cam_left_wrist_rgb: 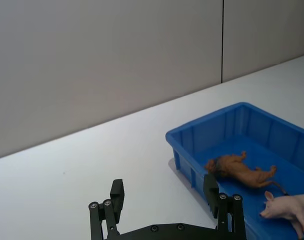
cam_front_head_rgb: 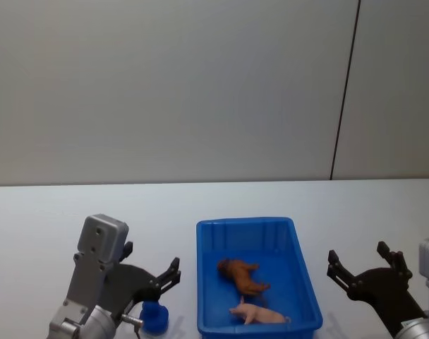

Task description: Pick up the two dolls from the table and place them into the box.

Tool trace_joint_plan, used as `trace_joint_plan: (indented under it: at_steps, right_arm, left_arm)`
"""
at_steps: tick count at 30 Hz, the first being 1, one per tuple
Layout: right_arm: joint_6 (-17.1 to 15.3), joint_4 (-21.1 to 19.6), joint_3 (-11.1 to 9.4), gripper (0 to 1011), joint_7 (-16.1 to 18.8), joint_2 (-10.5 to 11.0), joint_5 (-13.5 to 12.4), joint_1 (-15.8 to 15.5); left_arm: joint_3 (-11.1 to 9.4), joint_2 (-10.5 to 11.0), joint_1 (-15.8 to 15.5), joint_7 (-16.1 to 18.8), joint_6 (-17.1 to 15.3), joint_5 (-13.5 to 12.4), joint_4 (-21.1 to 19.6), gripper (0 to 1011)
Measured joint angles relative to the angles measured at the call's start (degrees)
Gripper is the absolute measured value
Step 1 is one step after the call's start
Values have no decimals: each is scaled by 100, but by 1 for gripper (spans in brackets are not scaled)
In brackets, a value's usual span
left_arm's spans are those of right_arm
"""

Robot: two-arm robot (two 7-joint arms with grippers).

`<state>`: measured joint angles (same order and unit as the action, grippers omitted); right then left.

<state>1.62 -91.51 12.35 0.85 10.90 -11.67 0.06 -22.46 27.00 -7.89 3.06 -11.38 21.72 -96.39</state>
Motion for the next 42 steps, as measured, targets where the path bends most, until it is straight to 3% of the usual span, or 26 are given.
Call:
trace_joint_plan:
  at_steps: [13, 23, 34, 42]
  right_arm:
    - [0, -7, 0, 1001, -8, 4, -5, -6]
    - [0, -7, 0, 1001, -10, 5, -5, -8]
    - [-1, -8, 0, 1001, -10, 5, -4, -9]
    - [0, -7, 0, 1001, -10, 4, -4, -9]
  left_arm:
    - [44, -34, -26, -308, -443, 289, 323, 1002]
    - [45, -112, -97, -484, -626, 351, 608, 974]
    - [44, -170, -136, -594, -730, 379, 840, 700]
    - [49, -187, -142, -630, -743, 352, 898, 411]
